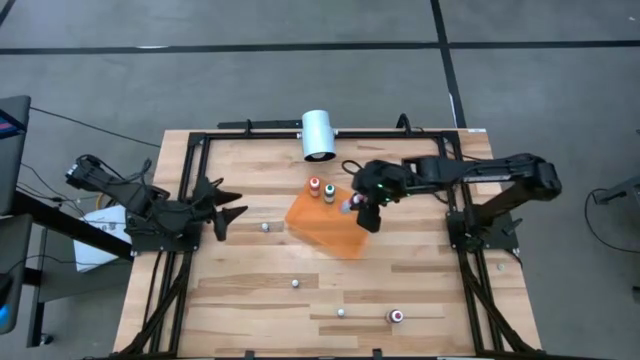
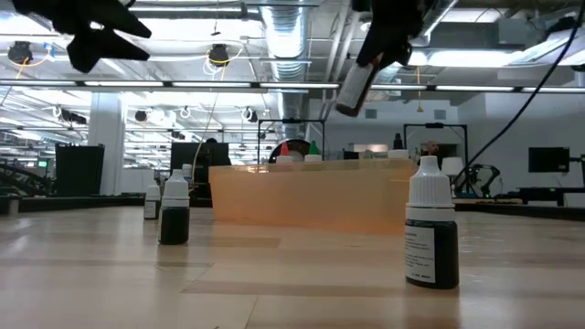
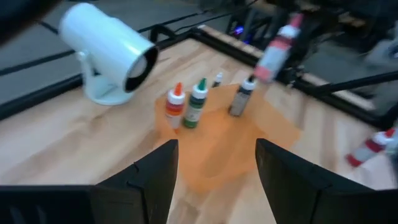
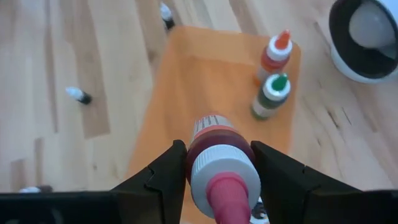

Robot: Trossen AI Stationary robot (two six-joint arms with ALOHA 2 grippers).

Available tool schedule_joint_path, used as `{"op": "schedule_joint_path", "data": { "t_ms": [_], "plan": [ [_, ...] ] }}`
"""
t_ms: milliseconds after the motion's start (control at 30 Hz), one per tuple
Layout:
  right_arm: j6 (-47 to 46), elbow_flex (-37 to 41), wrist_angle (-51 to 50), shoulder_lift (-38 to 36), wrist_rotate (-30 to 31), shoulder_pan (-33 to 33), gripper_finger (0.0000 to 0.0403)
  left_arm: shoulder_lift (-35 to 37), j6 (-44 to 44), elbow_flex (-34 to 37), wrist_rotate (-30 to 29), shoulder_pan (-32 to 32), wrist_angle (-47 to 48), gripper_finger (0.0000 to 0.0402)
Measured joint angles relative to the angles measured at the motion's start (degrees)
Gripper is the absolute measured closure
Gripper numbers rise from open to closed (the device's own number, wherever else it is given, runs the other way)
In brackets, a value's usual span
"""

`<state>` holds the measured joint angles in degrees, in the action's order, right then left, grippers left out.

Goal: Pick & Place food coloring
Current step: Put the pink food coloring bottle into the bin

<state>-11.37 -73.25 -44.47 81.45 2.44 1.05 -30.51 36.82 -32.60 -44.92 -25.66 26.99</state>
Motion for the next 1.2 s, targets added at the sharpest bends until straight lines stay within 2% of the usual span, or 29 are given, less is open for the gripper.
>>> {"op": "schedule_joint_path", "data": {
  "t_ms": [167, 500, 700, 1200],
  "plan": [
    [2.5, -3.0, -3.4, 4.0, -0.2, 2.2, 0.0244, 6.7, -3.7, 7.3, 3.6, 1.2, -8.2, 0.0195],
    [5.0, -4.1, -5.8, 11.5, -0.7, 5.5, 0.0239, 15.7, -4.8, 13.5, 7.1, 4.0, -8.5, 0.0195],
    [8.1, -4.1, -5.7, 16.1, -0.6, 5.6, 0.0243, 18.0, -3.9, 16.1, 7.2, 4.8, -8.3, 0.0195],
    [14.9, -9.7, -8.8, 25.0, 2.1, 5.8, 0.0239, 18.1, -2.7, 16.1, 7.2, 4.9, -8.0, 0.0195]
  ]
}}
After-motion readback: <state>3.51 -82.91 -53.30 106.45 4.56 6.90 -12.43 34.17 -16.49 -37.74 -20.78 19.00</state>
